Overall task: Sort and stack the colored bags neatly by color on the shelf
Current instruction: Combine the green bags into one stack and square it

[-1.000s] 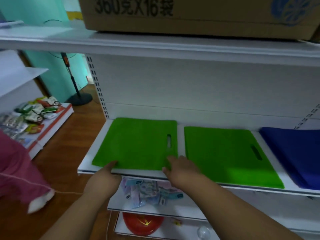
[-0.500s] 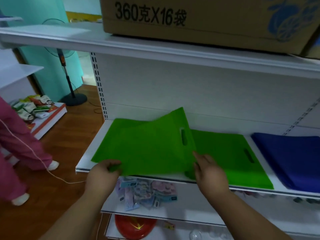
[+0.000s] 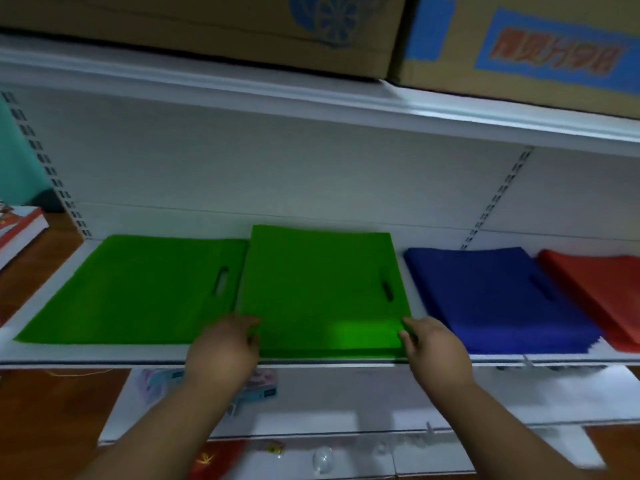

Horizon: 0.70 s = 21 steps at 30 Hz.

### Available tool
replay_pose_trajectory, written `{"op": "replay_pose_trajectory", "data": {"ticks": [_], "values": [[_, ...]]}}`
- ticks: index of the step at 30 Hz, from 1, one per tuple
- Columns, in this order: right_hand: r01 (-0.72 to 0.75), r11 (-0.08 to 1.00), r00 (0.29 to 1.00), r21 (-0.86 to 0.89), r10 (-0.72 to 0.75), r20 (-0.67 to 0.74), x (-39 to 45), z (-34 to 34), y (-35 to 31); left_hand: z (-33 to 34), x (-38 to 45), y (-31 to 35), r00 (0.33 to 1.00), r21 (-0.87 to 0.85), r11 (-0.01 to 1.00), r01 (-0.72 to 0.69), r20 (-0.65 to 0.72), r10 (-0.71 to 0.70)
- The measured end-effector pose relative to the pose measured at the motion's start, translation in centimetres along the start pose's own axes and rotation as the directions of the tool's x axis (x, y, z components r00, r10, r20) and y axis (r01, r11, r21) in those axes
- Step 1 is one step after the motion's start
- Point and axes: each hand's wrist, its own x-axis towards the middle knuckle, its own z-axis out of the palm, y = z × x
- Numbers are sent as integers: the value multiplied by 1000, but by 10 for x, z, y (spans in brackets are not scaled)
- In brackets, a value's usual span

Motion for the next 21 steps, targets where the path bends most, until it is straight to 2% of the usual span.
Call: {"op": "replay_pose_trajectory", "data": {"ticks": [5,13,16,18,21], "values": [[41,998,985,-58,-30,172,14,-3,35,27,3,33,996,192,981,28,73,-42],[107,977,947,-187,-43,317,34,4,39,36,7,41,986,275,958,87,111,-121],[77,968,946,-237,5,325,38,-2,33,35,6,39,993,252,964,80,68,-100],[68,968,952,-242,9,305,37,-6,22,37,0,33,1000,174,985,23,8,-25],[99,989,960,-112,-66,272,31,-9,-16,35,-9,13,995,15,999,-45,-87,46]]}}
